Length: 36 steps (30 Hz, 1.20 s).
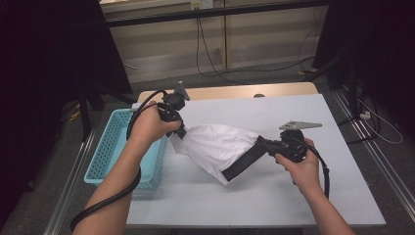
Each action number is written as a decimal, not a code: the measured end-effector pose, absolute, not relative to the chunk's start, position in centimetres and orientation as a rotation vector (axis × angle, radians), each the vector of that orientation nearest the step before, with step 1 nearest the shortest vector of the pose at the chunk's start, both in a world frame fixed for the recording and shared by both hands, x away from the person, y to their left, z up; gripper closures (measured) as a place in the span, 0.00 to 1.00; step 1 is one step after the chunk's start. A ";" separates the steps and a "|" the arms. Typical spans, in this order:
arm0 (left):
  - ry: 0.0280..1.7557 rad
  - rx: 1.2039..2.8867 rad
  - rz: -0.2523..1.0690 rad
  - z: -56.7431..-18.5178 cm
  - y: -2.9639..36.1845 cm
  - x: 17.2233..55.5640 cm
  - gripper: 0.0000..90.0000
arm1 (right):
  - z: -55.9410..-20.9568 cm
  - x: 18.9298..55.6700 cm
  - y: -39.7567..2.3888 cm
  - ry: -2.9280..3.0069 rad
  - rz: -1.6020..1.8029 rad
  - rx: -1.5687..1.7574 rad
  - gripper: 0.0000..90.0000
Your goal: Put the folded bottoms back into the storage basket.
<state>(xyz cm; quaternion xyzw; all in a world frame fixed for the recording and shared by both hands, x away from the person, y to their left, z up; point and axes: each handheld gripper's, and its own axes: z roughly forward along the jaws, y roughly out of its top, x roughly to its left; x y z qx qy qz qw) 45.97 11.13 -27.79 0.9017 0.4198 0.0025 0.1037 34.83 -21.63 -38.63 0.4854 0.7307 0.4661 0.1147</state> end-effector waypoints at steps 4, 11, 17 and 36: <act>1.246 2.643 -0.008 -27.4 11.5 46.1 0.92 | -38.4 35.0 -21.5 2.142 1.376 1.414 0.87; 1.245 2.656 0.030 -26.2 11.7 45.9 0.92 | -38.0 35.3 -21.0 2.141 1.397 1.403 0.87; 1.256 2.643 0.029 -25.2 12.1 46.0 0.92 | -37.4 35.4 -20.8 2.141 1.403 1.385 0.87; 1.285 2.622 0.039 -22.7 12.9 46.7 0.92 | -35.5 36.3 -20.1 2.132 1.434 1.358 0.87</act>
